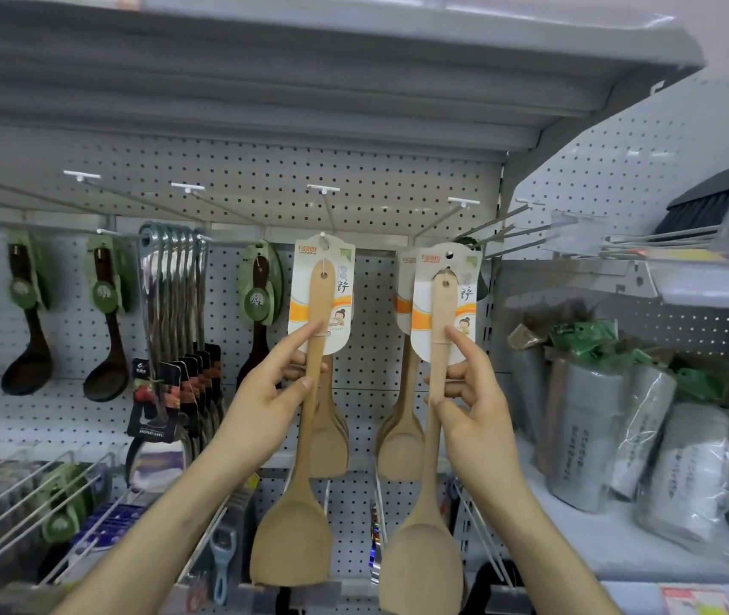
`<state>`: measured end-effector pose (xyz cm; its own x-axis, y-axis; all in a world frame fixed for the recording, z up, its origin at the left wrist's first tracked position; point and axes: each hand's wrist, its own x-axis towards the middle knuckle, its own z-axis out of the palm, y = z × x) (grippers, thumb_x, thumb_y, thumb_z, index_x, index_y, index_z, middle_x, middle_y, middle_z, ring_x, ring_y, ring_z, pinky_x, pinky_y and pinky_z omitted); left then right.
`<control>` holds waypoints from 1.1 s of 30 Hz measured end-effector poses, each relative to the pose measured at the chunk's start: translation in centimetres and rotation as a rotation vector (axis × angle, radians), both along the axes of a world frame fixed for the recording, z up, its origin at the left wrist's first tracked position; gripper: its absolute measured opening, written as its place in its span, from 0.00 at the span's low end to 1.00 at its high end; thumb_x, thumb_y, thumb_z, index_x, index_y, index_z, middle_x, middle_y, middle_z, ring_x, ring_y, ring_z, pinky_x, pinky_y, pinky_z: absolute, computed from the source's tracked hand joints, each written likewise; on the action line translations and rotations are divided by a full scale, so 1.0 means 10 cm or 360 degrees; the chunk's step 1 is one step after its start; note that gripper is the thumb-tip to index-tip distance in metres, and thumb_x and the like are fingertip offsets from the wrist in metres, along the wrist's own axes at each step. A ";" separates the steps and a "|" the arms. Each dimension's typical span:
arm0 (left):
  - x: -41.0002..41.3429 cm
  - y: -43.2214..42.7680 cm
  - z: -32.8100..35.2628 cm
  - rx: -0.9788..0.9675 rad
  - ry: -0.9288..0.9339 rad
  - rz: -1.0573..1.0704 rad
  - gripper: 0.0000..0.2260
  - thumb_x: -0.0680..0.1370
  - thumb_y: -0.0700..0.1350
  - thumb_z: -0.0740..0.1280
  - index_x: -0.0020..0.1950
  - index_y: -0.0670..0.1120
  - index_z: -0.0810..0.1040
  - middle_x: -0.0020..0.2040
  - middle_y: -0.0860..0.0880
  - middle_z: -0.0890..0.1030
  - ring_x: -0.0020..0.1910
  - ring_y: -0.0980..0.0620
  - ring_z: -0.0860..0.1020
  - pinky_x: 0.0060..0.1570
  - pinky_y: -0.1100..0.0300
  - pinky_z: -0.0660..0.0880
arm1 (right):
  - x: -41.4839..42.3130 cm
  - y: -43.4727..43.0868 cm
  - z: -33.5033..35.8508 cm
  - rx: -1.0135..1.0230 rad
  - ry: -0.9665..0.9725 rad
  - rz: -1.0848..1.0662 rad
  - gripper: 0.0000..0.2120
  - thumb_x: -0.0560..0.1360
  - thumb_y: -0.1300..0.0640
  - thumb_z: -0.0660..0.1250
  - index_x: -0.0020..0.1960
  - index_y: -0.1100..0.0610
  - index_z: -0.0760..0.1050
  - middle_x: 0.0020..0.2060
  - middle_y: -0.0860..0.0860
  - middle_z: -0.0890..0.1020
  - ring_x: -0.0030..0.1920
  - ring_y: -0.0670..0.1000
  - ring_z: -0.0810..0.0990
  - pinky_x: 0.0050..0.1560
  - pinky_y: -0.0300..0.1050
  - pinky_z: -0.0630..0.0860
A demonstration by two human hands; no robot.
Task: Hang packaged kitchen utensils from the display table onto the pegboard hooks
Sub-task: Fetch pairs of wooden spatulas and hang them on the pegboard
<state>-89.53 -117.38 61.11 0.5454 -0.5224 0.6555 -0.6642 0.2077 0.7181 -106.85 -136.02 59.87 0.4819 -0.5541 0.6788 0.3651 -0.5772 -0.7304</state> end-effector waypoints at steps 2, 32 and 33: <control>0.03 -0.02 -0.02 -0.0015 -0.0017 0.0000 0.34 0.85 0.32 0.63 0.74 0.72 0.73 0.57 0.50 0.82 0.59 0.52 0.81 0.62 0.50 0.80 | 0.00 -0.03 0.00 -0.0009 -0.0040 0.0021 0.38 0.81 0.72 0.63 0.77 0.33 0.69 0.53 0.42 0.82 0.52 0.48 0.82 0.55 0.47 0.82; 1.04 -0.94 -0.19 -0.0036 -0.0047 0.0140 0.33 0.84 0.33 0.65 0.78 0.69 0.70 0.54 0.73 0.76 0.57 0.59 0.78 0.55 0.74 0.73 | 1.11 -0.90 -0.02 -0.0055 0.0063 -0.0107 0.40 0.81 0.74 0.62 0.83 0.40 0.61 0.63 0.42 0.80 0.56 0.41 0.81 0.54 0.37 0.79; 1.04 -0.94 -0.21 -0.0037 -0.0054 0.0135 0.34 0.84 0.33 0.65 0.77 0.71 0.70 0.55 0.74 0.76 0.58 0.60 0.78 0.56 0.74 0.73 | 1.12 -0.90 -0.05 -0.0060 0.0058 -0.0111 0.39 0.81 0.73 0.62 0.83 0.42 0.61 0.59 0.37 0.80 0.55 0.41 0.81 0.53 0.36 0.79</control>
